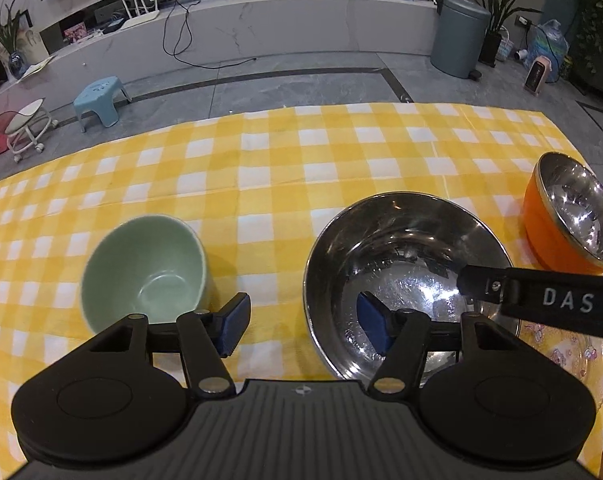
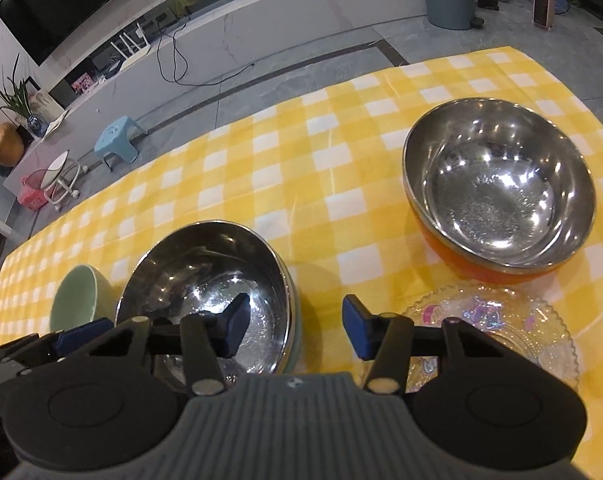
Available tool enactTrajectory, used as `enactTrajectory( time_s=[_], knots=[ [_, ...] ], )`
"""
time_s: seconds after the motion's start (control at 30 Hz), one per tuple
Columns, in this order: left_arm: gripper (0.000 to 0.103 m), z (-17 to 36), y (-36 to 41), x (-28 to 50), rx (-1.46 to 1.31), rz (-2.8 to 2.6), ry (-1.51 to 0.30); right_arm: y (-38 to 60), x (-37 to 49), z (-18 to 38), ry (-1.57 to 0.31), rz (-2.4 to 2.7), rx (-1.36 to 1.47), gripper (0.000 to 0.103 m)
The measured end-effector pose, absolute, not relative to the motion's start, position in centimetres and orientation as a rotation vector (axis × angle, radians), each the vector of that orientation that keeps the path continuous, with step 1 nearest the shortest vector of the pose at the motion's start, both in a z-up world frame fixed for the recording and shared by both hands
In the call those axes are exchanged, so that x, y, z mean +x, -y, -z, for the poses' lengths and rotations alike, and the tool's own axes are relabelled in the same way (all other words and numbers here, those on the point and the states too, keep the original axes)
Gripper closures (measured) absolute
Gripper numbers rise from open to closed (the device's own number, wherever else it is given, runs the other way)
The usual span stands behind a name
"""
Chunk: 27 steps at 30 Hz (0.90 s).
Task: Organize plates and bowls
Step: 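Move the left tool toward the rim of the blue steel bowl, then close the left gripper on the blue steel bowl's rim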
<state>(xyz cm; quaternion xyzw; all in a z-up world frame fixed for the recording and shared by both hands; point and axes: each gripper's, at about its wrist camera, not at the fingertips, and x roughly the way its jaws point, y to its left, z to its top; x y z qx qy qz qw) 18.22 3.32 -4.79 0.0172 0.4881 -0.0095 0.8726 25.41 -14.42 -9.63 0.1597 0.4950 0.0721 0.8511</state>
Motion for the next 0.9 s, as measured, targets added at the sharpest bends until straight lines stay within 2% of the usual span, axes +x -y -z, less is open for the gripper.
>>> enactTrajectory(
  time_s=[0.1, 0.2, 0.27, 0.33, 0.6, 0.67, 0.73, 0.9],
  knots=[
    [0.036, 5.0, -3.1, 18.5, 0.036, 0.023, -1.036, 14.2, 25.6, 9.8, -1.049, -0.155, 0.327, 0.054],
    [0.048, 5.2, -2.9, 18.8, 0.033, 0.037, -1.051, 14.1, 25.7, 10.1, -1.057, -0.152, 0.321, 0.062],
    [0.054, 5.3, -2.6, 18.8, 0.042, 0.051, -1.054, 13.9, 25.8, 10.4, -1.066, -0.143, 0.308, 0.076],
    [0.057, 5.3, -2.5, 18.9, 0.046, 0.058, -1.051, 13.8, 26.0, 10.9, -1.087, -0.116, 0.32, 0.084],
    [0.062, 5.9, -1.9, 19.2, 0.052, 0.064, -1.08, 13.1, 25.4, 11.6, -1.074, -0.111, 0.377, 0.084],
    [0.066, 6.0, -2.0, 19.2, 0.047, 0.062, -1.088, 13.2, 25.3, 11.9, -1.078, -0.115, 0.398, 0.084],
    [0.076, 6.1, -1.9, 19.1, 0.056, 0.047, -1.084, 13.4, 25.1, 12.2, -1.073, -0.118, 0.419, 0.084],
    [0.083, 5.9, -2.0, 18.7, 0.047, 0.028, -1.066, 13.9, 24.7, 12.4, -1.062, -0.119, 0.457, 0.086]
  ],
)
